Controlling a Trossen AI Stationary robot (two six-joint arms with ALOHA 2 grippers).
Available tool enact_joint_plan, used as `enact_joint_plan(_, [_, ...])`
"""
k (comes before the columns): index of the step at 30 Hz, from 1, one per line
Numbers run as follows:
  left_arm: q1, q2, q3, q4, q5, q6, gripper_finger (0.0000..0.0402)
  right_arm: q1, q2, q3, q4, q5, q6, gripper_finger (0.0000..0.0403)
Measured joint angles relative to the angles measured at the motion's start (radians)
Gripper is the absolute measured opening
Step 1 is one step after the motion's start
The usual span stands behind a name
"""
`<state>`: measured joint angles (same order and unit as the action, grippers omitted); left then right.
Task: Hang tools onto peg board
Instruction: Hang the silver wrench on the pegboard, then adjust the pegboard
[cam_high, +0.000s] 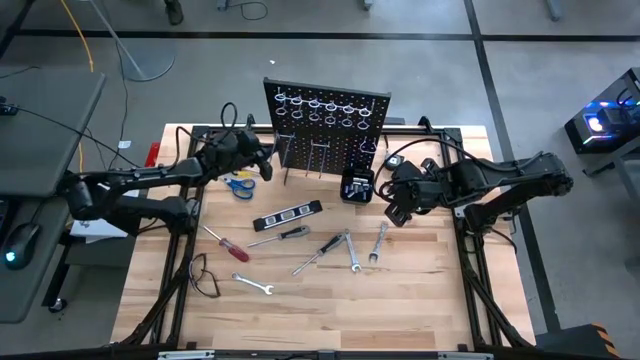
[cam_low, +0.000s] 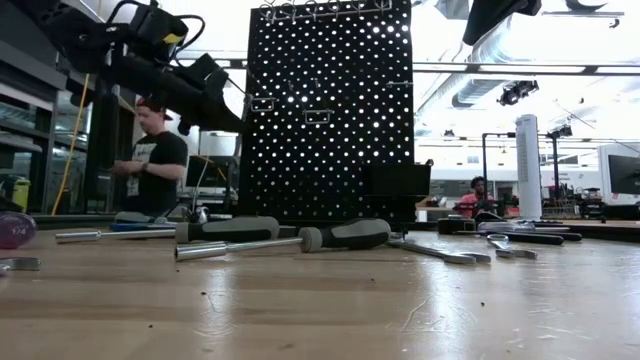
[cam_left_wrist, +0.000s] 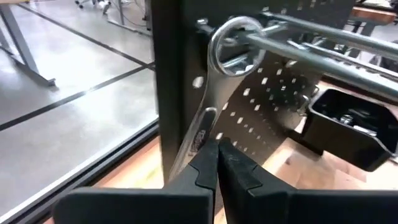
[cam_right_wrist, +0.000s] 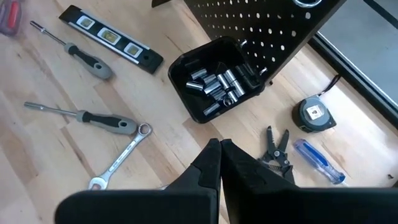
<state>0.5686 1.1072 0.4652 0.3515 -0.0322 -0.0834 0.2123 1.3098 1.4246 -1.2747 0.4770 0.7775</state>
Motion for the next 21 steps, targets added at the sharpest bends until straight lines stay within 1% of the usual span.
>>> enact_joint_plan(3, [0.003,-0.005,0.0,-0.001,0.022,-0.014,0.0,0.0,0.0,0.0,0.0,-0.012,0.008,0.0])
enact_joint_plan(6, [0.001,-0.018,0.0,-0.019,0.085,-0.029,0.0,0.0,0.0,0.0,0.0,-0.034,0.008,0.0])
enact_joint_plan(9, [0.001,-0.04,0.0,-0.055,0.148,-0.087,0.0,0.0,0.0,0.0,0.0,-0.043,0.007,0.0])
enact_joint_plan(11, [0.001,-0.06,0.0,-0.089,0.189,-0.115,0.0,0.0,0.0,0.0,0.0,-0.046,0.003,0.0])
enact_joint_plan(15, [0.0,-0.121,0.0,-0.183,0.233,-0.126,0.0,0.0,0.0,0.0,0.0,-0.047,-0.001,0.0])
enact_joint_plan(18, [0.002,-0.187,0.003,-0.293,0.211,-0.143,0.0,0.0,0.0,0.0,0.0,-0.053,-0.018,0.0])
enact_joint_plan(21, [0.002,-0.239,0.014,-0.397,0.101,-0.15,0.0,0.0,0.0,0.0,-0.001,-0.056,-0.02,0.0])
